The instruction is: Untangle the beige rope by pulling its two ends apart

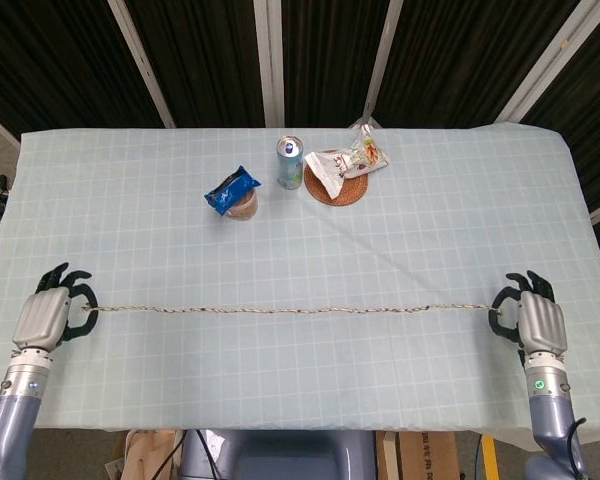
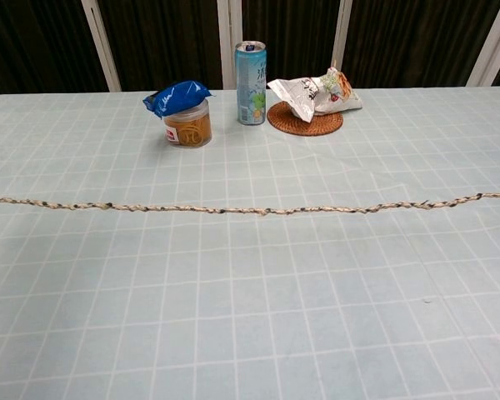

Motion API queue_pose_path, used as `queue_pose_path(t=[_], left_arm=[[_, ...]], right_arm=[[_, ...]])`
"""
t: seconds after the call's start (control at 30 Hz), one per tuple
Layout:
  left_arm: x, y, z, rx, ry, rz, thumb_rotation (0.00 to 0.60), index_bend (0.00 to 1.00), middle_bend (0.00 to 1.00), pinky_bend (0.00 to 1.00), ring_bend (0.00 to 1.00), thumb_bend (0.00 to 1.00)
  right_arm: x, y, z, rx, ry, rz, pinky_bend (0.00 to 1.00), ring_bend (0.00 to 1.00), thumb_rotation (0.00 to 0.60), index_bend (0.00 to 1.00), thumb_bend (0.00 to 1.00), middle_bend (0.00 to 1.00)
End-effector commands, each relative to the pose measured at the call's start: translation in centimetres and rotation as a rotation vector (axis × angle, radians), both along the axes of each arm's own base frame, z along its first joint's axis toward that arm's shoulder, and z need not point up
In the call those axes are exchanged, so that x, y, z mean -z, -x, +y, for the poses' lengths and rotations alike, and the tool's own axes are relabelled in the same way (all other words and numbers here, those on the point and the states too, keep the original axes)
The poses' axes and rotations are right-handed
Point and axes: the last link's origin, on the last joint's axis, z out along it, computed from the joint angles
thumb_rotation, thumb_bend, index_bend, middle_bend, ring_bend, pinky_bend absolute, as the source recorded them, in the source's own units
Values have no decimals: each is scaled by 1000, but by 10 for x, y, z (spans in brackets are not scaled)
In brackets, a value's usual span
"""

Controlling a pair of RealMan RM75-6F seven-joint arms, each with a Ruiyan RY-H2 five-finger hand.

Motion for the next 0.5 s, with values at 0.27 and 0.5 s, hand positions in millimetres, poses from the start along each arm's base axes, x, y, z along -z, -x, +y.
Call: queue_pose_path(t=[0.27, 0.5], left_arm=[[17, 2, -4, 15, 32, 42, 600, 603, 207, 0, 0, 543], [24, 3, -3, 26, 40, 66, 600, 602, 205, 0, 0, 542]], right_arm=[[6, 9, 0, 30, -28, 32, 0, 0, 600, 668, 483, 221], [7, 14, -1, 43, -27, 46, 0, 0, 600, 668, 484, 221]])
